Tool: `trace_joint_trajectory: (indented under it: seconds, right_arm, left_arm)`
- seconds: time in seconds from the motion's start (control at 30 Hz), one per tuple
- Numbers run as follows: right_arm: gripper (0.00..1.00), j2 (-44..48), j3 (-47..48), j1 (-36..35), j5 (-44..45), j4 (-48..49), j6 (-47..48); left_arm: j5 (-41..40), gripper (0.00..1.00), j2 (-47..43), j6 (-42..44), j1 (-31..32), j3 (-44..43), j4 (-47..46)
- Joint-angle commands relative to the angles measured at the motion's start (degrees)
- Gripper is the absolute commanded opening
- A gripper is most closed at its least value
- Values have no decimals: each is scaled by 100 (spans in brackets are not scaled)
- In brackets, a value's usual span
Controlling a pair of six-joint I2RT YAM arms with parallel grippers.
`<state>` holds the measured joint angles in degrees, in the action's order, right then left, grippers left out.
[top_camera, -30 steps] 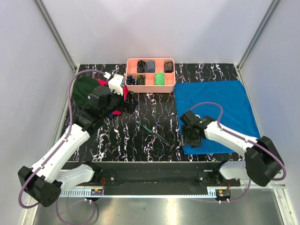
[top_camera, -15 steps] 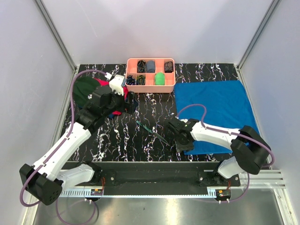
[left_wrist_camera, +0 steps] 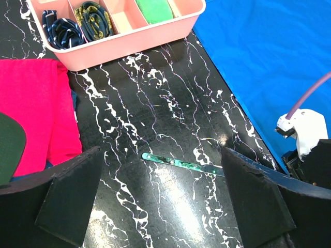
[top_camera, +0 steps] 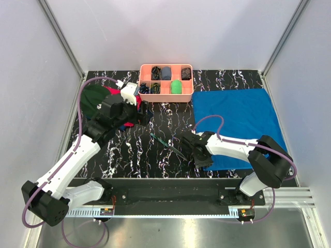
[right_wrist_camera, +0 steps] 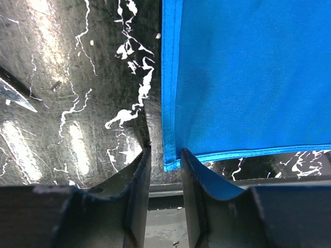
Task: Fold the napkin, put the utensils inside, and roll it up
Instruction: Fold the napkin
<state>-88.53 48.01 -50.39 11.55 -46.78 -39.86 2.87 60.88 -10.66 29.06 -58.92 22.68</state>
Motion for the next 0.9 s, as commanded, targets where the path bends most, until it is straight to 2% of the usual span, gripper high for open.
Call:
trace_joint_trajectory:
  seconds: [0.0,0.17,0.33,0.5,0.6,0.87]
  right_arm:
    - [35,-164,25,-94,251,-120,-189]
    - [30,-252,15,-94,269,-261,-417]
    - [17,-279,42,-94,225,-279,-471]
    - [9,-349,95,-102,120,-182,-400]
    - [1,-340,103,-129,40,-147,-304]
    - [0,-235,366,-418,-812,871,-13]
  left_arm:
    - [178,99,-24,-77,-49,-252,-185]
    - [196,99,-68,-103,-58,-243,-193]
    - [196,99,-112,-112,-67,-243,-202]
    - [178,99,-173,-112,-67,-243,-220]
    - [161,99,-217,-112,-67,-243,-211]
    - [56,99,-305,-95,-58,-234,-220]
